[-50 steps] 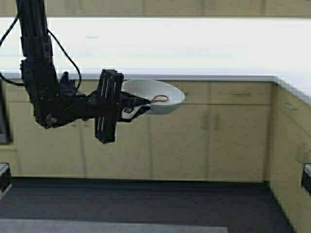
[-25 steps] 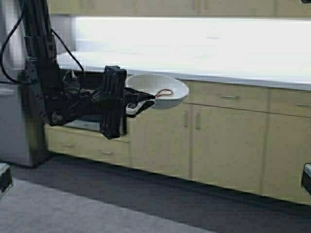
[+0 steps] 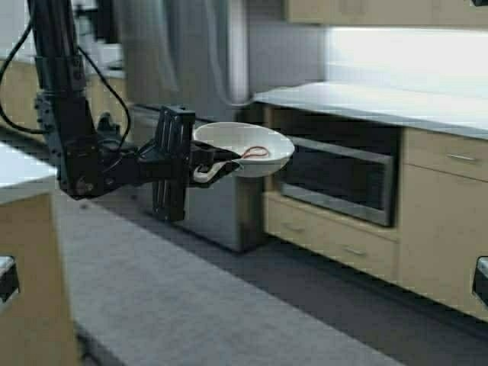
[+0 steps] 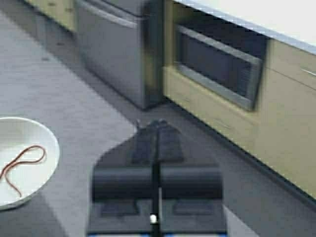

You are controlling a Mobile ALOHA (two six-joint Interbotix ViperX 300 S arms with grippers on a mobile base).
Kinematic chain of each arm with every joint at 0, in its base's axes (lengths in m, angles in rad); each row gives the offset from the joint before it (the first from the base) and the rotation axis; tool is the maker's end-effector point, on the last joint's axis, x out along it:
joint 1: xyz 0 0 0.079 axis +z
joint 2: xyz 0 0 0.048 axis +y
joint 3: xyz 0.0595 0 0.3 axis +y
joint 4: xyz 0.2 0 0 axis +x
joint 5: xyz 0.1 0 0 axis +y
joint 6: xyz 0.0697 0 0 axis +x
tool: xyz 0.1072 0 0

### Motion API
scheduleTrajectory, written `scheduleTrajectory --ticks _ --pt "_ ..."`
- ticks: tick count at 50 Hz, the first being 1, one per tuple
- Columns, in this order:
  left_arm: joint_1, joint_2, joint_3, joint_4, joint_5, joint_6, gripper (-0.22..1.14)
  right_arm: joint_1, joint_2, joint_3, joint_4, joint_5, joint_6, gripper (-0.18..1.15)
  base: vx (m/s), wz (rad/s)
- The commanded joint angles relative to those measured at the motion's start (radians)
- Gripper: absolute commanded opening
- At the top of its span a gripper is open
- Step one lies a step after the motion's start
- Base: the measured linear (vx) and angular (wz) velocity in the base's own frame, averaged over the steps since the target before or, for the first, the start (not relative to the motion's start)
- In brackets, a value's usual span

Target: Wash the pan

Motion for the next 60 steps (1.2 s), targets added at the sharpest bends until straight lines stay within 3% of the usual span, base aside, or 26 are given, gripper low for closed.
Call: scheduleTrajectory --ticks 1,60 --pt "-0.006 -0.028 -0.003 0.003 -0.018 0.009 0.02 0.000 -0.003 -0.015 -0.002 -0.011 0.005 0.06 0.16 0.78" --pt "0.018 -0.017 0.067 -0.005 -0.074 0.015 0.02 0.000 0.008 -0.029 -0.002 -0.011 0.008 0.06 0.14 0.60"
